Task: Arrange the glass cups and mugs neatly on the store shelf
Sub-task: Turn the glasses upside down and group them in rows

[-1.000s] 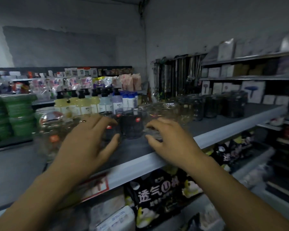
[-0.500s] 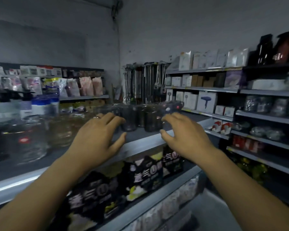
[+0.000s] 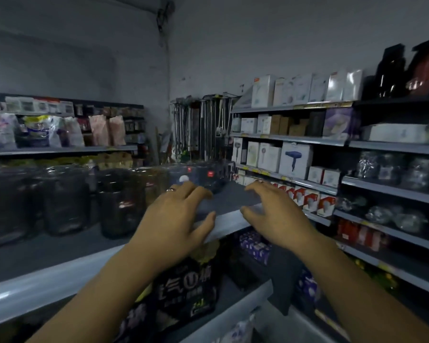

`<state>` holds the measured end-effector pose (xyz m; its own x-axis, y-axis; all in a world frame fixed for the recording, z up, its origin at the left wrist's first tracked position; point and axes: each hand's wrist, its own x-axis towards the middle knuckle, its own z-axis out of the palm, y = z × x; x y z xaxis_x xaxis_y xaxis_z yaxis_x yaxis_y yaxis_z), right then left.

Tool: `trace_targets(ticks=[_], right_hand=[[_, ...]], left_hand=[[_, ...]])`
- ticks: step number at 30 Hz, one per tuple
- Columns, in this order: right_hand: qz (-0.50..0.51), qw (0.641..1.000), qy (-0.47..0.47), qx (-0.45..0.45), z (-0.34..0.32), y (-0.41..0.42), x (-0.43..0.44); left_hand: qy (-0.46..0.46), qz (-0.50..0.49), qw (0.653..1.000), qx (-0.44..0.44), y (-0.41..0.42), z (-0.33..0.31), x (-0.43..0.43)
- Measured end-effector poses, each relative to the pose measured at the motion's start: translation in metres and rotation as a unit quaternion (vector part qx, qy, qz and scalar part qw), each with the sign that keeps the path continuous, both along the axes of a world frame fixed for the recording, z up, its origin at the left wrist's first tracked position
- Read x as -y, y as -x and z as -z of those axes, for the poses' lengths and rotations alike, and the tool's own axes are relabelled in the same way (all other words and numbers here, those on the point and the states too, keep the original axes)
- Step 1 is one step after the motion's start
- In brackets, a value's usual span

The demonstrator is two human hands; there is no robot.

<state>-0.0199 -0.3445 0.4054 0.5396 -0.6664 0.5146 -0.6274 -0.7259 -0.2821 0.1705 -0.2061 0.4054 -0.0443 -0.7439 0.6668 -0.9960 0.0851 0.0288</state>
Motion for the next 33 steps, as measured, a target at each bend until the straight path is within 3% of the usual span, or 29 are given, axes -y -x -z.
trace_targets(ticks=[9, 13, 18, 22, 24, 33], right_hand=[[-0.065, 0.996, -0.047, 0.038, -0.015, -0.026, 0.164], [-0.104, 0.983, -0.145, 0.039, -0.024, -0.046, 0.233], [-0.180, 0.922, -0.323, 0.110, -0.011, -0.086, 0.309], [-0.271, 0.855, -0.402, 0.182, 0.016, -0.122, 0.341], [-0.311, 0.835, -0.413, 0.190, 0.026, -0.138, 0.356], [-0.389, 0.802, -0.392, 0.228, 0.038, -0.165, 0.372]], left_hand=[[-0.060, -0.084, 0.994, 0.049, 0.003, -0.038, 0.140], [-0.084, -0.117, 0.988, 0.049, -0.004, -0.054, 0.175], [-0.134, -0.175, 0.975, 0.030, -0.015, -0.068, 0.225], [-0.189, -0.211, 0.959, -0.013, -0.023, -0.083, 0.266], [-0.211, -0.227, 0.950, -0.025, -0.028, -0.089, 0.290], [-0.264, -0.277, 0.912, -0.145, -0.043, -0.080, 0.346]])
